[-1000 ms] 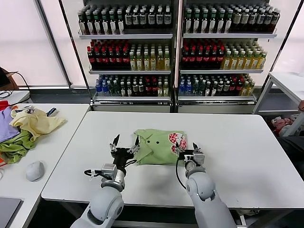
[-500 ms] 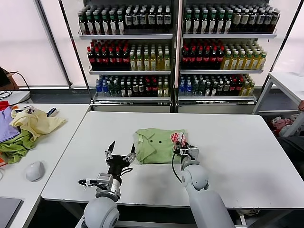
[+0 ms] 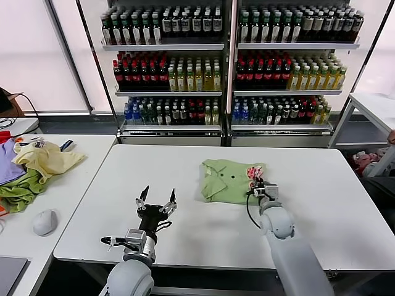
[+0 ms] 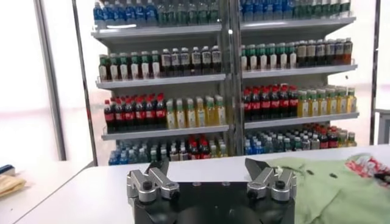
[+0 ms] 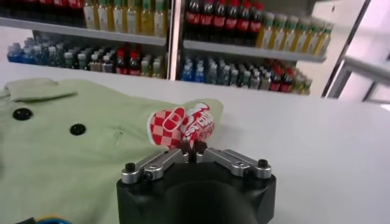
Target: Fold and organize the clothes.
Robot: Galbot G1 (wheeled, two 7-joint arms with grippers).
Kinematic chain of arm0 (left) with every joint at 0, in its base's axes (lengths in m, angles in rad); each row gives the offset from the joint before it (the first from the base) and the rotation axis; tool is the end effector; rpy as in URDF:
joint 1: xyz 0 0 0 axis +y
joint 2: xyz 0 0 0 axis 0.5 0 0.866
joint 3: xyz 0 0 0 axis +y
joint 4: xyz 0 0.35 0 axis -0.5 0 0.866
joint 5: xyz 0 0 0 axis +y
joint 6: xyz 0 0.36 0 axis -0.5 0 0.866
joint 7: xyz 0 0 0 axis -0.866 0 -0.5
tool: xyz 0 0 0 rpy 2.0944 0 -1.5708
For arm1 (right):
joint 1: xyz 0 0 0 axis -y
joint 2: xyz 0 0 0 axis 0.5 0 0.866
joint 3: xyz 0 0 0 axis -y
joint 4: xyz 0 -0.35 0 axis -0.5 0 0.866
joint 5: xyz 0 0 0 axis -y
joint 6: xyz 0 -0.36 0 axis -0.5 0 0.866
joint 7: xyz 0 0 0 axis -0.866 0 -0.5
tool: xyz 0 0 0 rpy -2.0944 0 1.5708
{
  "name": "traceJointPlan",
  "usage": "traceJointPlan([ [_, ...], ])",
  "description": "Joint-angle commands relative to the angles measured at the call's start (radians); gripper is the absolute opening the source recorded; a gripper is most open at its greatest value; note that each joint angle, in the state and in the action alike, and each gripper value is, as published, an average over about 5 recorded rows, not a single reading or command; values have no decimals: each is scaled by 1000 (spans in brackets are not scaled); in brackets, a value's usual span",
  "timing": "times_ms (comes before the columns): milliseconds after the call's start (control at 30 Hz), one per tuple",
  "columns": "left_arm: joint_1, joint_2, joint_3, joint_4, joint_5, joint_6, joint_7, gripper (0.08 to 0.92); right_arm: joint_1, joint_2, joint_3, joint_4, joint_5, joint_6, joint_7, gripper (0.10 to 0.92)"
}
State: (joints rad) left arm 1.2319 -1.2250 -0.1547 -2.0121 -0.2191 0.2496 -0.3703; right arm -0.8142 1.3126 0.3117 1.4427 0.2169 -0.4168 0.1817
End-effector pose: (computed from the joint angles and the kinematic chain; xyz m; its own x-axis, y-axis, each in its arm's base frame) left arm 0.2572 -0.0439 -0.2763 -0.9908 0.0928 0.0986 0.0999 0.9925 0.0703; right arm 0.4325 -0.0285 -0.3106 -0.9406 0.0532 0.3354 0.0054 0.9899 -0.1420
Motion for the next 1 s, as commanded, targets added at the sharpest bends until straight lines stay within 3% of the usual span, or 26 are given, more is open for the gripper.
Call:
traceJointPlan([
  [33, 8, -2, -1, -15, 26, -2, 3, 823, -79, -125, 39, 85, -77, 323, -88, 176],
  [267, 27, 2, -1, -41, 56, -9, 11, 823, -276, -105, 124, 268, -74, 439, -55, 374],
  [767, 63, -3, -4, -99, 52, -11, 37, 823, -644, -83, 274, 605, -12, 418, -59, 790],
  [1000, 78, -5, 0, -121, 51, 0, 49, 823, -709, -55, 270, 662, 14, 361, -74, 822],
])
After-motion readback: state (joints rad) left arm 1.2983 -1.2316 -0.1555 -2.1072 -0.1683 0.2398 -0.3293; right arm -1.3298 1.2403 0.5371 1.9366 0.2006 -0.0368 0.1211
